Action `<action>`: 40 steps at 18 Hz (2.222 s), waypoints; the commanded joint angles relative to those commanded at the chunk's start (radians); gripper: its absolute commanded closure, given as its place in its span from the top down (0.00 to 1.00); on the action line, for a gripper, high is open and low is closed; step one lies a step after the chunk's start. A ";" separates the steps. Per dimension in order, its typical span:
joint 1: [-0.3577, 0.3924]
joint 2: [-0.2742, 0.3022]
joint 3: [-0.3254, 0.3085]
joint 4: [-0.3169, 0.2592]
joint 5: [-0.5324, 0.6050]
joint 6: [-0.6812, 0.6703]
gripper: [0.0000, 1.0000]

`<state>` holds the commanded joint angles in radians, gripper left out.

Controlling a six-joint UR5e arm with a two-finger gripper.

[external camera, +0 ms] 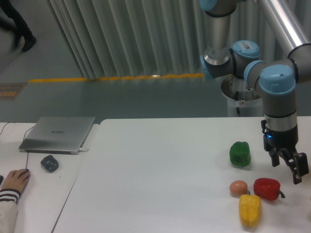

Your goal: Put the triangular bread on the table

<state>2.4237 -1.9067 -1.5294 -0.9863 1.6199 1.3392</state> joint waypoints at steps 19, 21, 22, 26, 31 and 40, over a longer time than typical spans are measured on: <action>0.224 -0.066 0.015 0.008 -0.031 0.302 1.00; 0.232 -0.089 0.021 0.012 -0.031 0.322 1.00; 0.238 -0.100 0.028 0.015 -0.031 0.325 1.00; 0.268 -0.124 0.064 0.012 -0.025 0.418 1.00; 0.295 -0.150 0.063 0.023 0.073 0.602 1.00; 0.313 -0.170 0.037 0.025 0.106 0.641 1.00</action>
<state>2.7366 -2.0770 -1.4926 -0.9618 1.7257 1.9804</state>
